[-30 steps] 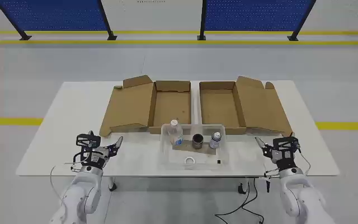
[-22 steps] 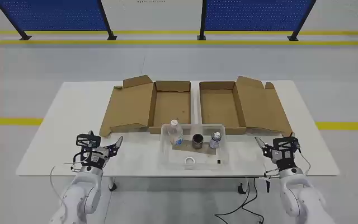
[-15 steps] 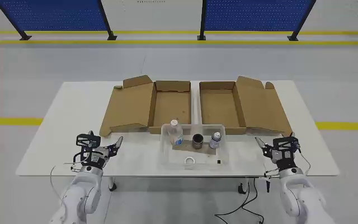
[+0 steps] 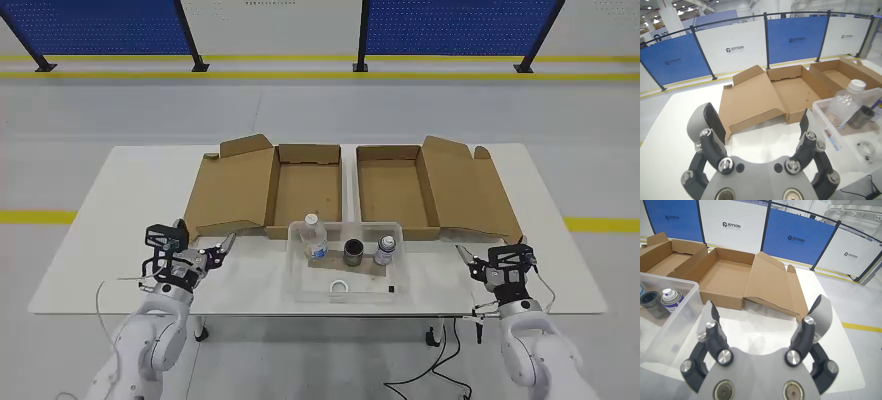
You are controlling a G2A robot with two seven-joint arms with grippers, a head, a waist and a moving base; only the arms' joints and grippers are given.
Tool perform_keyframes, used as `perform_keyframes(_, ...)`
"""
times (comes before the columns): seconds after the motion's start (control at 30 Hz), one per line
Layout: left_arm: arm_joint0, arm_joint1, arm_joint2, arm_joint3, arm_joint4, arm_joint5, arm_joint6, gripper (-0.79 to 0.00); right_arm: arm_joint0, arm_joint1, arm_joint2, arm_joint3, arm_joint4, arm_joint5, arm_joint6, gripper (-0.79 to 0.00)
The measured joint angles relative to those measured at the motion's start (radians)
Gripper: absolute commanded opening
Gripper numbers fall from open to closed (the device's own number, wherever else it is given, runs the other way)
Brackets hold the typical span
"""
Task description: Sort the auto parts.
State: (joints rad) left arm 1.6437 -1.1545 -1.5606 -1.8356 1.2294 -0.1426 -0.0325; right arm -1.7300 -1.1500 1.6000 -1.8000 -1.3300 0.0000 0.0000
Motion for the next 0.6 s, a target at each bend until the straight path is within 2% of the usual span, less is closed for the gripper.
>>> perform_keyframes(0.13,-0.062,-0.001,0.041,-0.005,-0.052,-0.102,-0.040,0.000,0.000,0.000,0.000,0.000,0.000,0.000,0.000,0.000)
perform_keyframes(0.33,-0.185,-0.007,0.148,0.025,-0.066,-0.230,-0.111,0.000,0.000,0.000,0.000,0.000,0.000,0.000,0.000,0.000)
perform_keyframes(0.47,-0.252,-0.015,0.233,0.060,-0.054,-0.260,-0.146,0.000,0.000,0.000,0.000,0.000,0.000,0.000,0.000,0.000)
perform_keyframes(0.6,-0.316,-0.027,0.313,0.120,-0.013,-0.233,-0.154,0.000,0.000,0.000,0.000,0.000,0.000,0.000,0.000,0.000)
